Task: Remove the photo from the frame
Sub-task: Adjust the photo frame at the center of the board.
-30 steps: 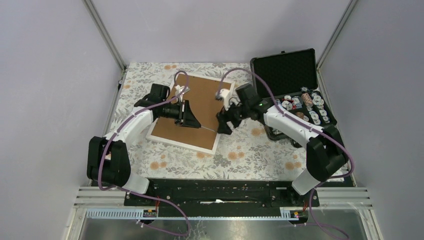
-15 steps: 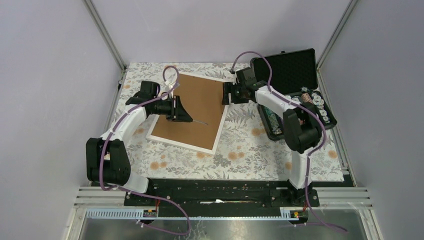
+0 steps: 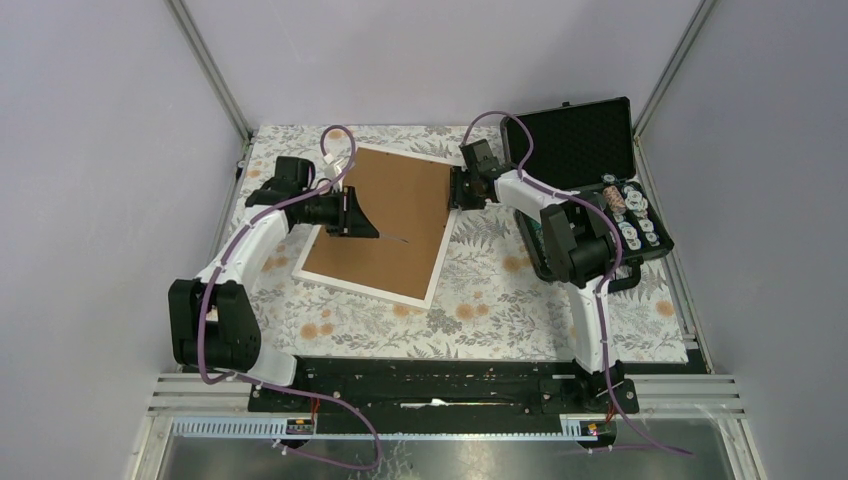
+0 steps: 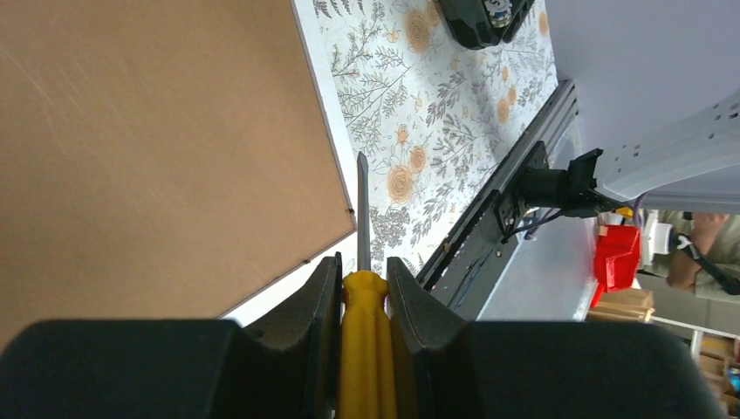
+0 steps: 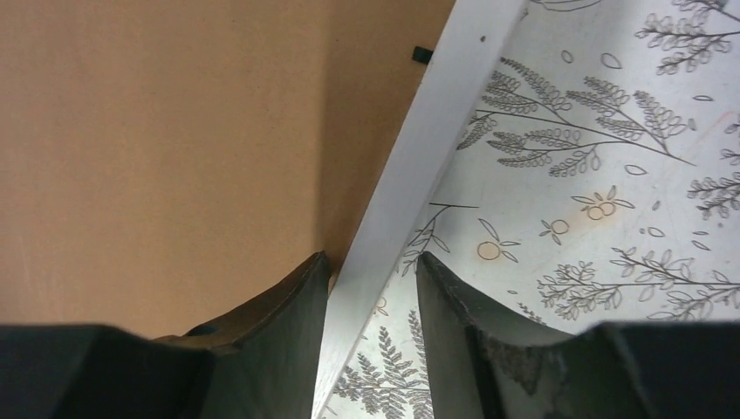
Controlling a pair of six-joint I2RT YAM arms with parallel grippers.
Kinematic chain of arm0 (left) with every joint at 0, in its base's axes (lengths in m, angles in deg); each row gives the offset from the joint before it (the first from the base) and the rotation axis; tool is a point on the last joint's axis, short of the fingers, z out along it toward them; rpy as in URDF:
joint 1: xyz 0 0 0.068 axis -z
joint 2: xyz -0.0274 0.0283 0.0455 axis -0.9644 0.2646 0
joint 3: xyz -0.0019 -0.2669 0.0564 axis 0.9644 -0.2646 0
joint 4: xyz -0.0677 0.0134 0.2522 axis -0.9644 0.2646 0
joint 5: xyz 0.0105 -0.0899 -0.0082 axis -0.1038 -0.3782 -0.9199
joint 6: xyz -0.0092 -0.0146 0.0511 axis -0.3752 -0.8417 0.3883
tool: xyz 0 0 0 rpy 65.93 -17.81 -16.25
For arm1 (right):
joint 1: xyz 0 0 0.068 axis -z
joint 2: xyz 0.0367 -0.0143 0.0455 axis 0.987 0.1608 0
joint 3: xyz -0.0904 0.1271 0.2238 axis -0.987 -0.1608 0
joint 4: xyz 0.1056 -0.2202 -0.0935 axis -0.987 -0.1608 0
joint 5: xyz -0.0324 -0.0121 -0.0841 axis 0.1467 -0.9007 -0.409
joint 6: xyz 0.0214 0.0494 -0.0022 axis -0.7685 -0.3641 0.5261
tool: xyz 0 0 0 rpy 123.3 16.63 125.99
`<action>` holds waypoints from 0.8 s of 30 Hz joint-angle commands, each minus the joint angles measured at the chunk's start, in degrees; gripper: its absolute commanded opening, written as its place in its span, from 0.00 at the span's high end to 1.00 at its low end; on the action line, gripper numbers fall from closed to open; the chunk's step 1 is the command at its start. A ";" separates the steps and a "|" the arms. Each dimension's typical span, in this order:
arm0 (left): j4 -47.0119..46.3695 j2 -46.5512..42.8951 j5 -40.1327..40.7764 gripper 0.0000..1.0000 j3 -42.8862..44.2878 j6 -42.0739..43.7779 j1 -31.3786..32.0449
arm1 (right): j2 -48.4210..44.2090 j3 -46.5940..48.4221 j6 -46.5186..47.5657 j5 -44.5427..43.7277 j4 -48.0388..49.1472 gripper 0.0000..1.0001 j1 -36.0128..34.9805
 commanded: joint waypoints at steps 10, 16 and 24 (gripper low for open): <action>1.32 0.51 1.94 1.00 2.43 9.07 0.24 | -2.86 -10.20 -4.81 7.10 2.48 0.72 -2.87; -0.95 2.03 1.41 1.00 1.16 10.97 3.26 | -6.99 -19.44 -5.71 10.64 6.82 0.79 -3.32; -6.40 6.04 0.60 1.00 0.29 11.47 6.04 | -9.35 -26.31 0.94 12.05 10.56 0.86 -3.43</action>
